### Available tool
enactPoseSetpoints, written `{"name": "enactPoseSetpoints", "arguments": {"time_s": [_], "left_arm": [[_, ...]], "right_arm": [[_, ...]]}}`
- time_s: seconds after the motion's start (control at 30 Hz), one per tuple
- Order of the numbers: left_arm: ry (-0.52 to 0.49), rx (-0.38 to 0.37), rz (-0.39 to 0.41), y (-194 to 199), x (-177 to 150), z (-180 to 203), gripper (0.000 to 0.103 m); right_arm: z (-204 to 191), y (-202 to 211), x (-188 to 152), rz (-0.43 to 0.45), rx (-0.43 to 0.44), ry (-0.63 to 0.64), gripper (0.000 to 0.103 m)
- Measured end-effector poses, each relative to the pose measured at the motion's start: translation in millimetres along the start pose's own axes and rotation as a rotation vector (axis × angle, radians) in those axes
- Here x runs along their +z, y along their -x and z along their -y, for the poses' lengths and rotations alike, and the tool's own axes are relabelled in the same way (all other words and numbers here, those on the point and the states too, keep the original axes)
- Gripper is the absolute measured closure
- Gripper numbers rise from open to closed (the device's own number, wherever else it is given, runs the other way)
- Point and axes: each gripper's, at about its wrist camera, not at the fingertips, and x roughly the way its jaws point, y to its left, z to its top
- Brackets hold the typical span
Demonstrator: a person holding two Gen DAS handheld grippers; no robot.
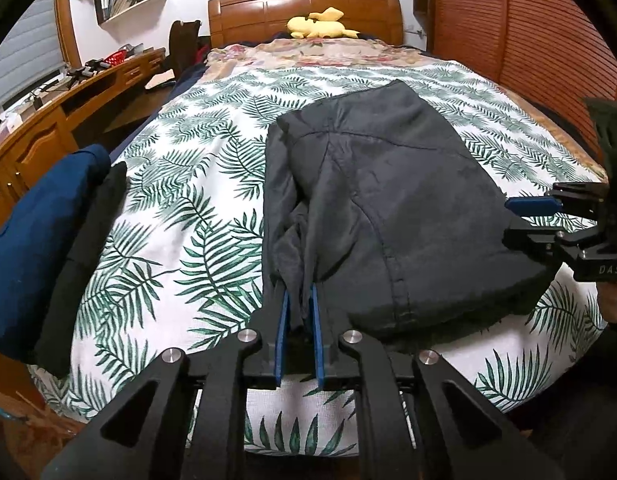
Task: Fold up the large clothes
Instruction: 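Grasp the folded jacket edge with the left tool, straighten it, release, then grasp the folded black jacket with the right tool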
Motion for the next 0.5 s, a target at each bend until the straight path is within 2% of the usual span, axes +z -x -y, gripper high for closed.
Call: {"name": "enactPoseSetpoints", "arguments": {"time_s": [0.13,0.2,0.23,0.3,0.37,0.5], "left_arm": [[0.001,0.015,0.016,10,2,0,0.081],[0.006,0.007,0.036,17,3,-1,0.068],[0.008,0.004,0.053,21,3,-2,0.057],[0.009,0.002,0.078,27,4,-4,0.050],[0.011,0.003,0.083,30,5,-5,0.020],[0.013,-0.017,0.091,29,4,-7,0.019]], "right_arm": [[-4,0,-2,0.005,-0.007,0.002,0.053],[-4,0,-3,0.007,-0.009,0.003,0.052],[-4,0,-2,0.008,-0.010,0.003,0.052],[-3,0,-3,0.010,-0.009,0.002,0.051],[-4,-1,-3,0.012,-0.011,0.001,0.051],[-3,-2,-2,0.014,-0.013,0.005,0.049]]}}
